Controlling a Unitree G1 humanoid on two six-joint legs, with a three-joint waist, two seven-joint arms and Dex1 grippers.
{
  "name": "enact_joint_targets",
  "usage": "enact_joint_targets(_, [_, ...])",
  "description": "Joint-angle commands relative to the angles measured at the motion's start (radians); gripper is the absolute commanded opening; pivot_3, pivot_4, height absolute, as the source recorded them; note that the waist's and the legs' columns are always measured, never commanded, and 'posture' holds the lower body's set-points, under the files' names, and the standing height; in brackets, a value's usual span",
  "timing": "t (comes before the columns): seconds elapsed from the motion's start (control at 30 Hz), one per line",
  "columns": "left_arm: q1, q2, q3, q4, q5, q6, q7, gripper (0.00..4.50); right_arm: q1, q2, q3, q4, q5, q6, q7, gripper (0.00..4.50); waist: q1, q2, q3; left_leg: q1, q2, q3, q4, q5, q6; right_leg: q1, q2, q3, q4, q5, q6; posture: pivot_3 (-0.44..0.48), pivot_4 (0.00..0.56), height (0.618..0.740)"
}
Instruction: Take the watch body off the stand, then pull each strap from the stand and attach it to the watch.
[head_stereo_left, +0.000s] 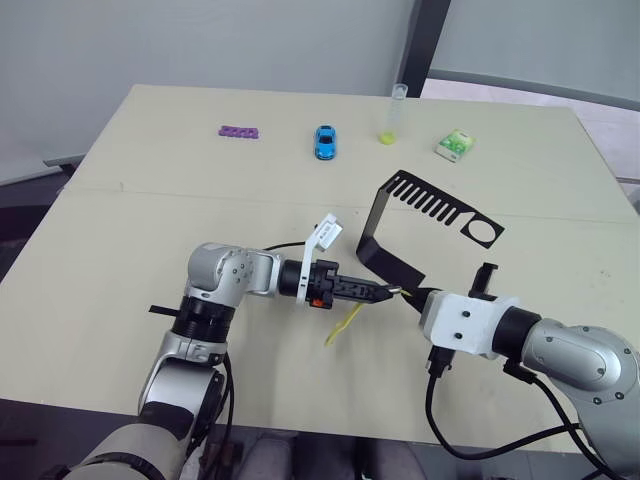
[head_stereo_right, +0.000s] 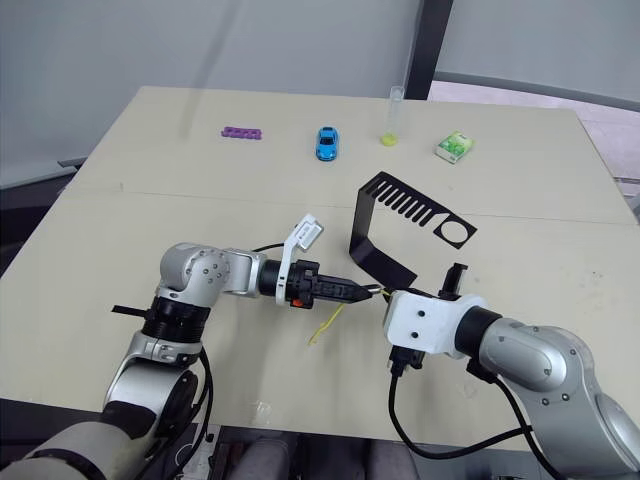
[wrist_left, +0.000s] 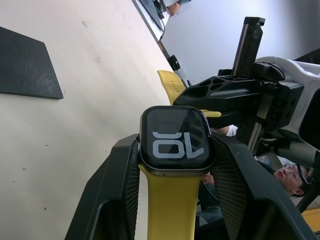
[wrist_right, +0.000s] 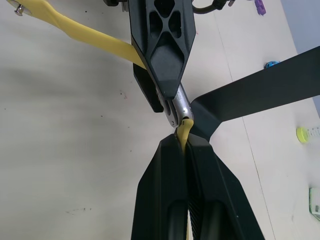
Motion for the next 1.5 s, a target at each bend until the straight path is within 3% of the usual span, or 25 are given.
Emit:
enact_joint_targets(0.03, [-0.016,-0.034,-0.007,-0.062,-0.060,0.008,-0.011,1.59,-0.016,0.005,0.015,-0.045,0.010,-0.013,0.002,0.00,0.000,0.000,0.000,0.000,0.000,0.000,0.000,0.000,0.000,0.000,0.000,0.000,0.000,0.000,0.000,0.000,0.150,0.740])
enact_joint_targets(1.5, [-0.032,-0.049,0.000,-0.061,-0.066,0.012,-0.011,1.59,-0.041,0.008,0.013,-0.041,0.010,0.017,0.002,0.00,0.000,0.000,0.000,0.000,0.000,0.000,0.000,0.000,0.000,0.000,0.000,0.000,0.000,0.000,0.000,0.000,0.150,0.740])
